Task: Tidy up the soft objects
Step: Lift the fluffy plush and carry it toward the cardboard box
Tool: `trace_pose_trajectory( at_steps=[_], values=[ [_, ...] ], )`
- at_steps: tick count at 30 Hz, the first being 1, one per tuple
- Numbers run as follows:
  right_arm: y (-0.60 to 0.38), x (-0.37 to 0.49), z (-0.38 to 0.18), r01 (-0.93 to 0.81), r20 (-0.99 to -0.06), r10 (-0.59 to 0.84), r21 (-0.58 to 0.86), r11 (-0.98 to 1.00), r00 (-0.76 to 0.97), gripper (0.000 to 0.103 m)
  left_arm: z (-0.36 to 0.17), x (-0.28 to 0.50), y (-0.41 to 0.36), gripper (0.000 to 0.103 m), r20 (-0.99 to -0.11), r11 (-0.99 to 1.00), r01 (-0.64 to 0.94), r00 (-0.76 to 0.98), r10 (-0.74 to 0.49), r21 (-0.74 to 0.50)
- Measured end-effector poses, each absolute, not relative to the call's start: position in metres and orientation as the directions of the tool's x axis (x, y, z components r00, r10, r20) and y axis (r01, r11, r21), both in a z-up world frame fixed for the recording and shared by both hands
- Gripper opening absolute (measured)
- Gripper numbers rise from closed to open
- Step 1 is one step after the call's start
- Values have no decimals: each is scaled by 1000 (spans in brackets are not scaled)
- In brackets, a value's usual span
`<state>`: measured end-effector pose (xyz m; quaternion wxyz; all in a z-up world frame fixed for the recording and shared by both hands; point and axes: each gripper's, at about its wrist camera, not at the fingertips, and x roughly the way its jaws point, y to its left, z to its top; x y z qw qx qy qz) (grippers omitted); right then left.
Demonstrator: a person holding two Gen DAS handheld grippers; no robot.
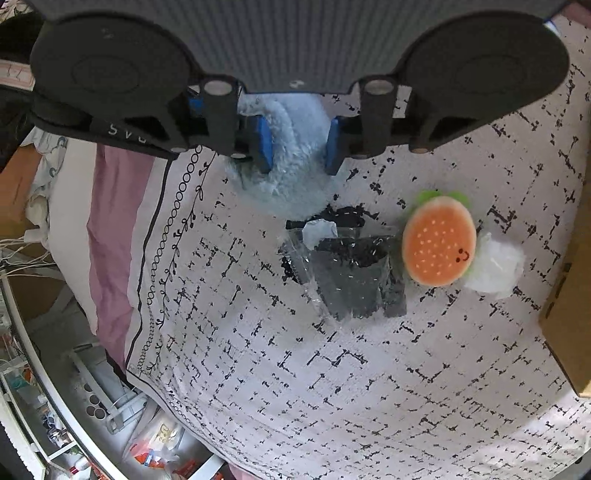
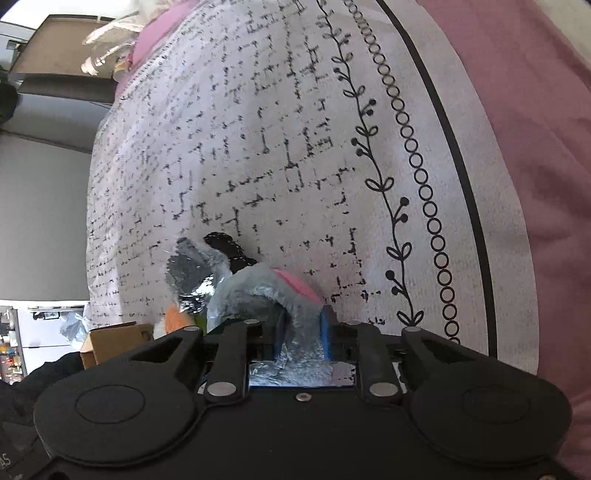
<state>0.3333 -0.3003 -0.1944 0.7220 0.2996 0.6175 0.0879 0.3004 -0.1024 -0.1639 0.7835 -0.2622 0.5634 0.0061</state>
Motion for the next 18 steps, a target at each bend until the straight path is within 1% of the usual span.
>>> trace_pose_trajectory(
  at_steps=[9, 18],
  values=[
    [-296, 315, -166, 210, -812, 513, 573, 792, 279, 18, -138, 288, -92, 29, -867, 865, -279, 406, -287, -417],
    [-282, 299, -136, 157, -797, 503, 573, 804, 334, 18, -111, 270, -82, 29, -842, 866, -250, 457, -288, -432]
  ],
)
